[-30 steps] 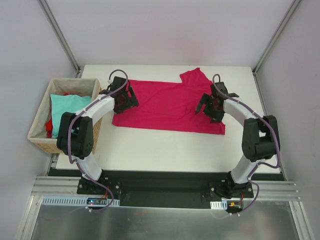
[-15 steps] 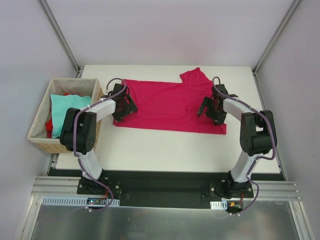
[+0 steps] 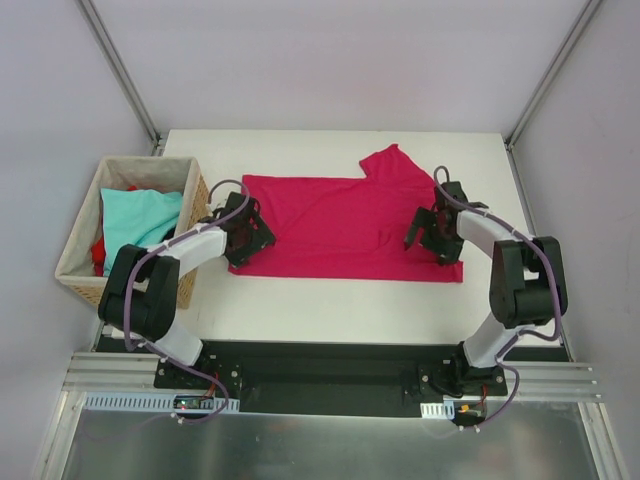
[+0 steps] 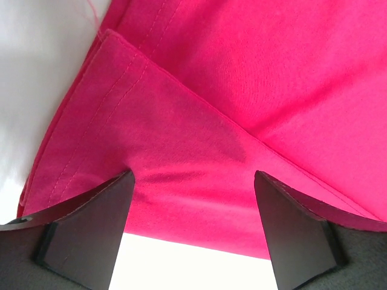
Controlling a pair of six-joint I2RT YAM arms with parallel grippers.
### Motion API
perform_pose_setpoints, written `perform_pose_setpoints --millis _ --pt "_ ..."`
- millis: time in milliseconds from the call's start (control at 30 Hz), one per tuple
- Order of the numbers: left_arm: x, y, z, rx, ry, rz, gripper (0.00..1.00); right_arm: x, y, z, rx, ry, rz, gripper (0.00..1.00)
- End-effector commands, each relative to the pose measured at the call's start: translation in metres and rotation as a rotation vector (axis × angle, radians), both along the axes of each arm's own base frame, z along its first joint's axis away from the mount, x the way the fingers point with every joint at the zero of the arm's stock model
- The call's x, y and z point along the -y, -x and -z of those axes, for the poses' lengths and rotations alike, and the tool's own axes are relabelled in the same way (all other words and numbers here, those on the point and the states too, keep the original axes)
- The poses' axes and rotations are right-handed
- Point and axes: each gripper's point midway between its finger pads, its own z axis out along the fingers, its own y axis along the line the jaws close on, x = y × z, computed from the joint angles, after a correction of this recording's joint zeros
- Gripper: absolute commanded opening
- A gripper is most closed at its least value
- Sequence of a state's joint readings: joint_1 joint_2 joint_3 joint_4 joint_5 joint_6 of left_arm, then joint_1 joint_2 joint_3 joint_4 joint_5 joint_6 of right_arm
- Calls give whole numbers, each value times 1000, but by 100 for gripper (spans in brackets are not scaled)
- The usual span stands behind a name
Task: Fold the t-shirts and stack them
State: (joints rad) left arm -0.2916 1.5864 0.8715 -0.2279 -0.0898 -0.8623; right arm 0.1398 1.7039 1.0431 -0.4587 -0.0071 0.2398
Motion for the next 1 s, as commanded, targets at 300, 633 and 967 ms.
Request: perform_pose_setpoints --millis 300,633,967 --pt "-9 113 33 -183 -81 -71 81 33 100 10 -137 51 49 100" --pt "-12 135 36 -169 -83 -94 81 43 122 22 -155 48 92 100" --pt "-8 163 41 -193 -77 -126 81 56 144 17 -156 90 107 100"
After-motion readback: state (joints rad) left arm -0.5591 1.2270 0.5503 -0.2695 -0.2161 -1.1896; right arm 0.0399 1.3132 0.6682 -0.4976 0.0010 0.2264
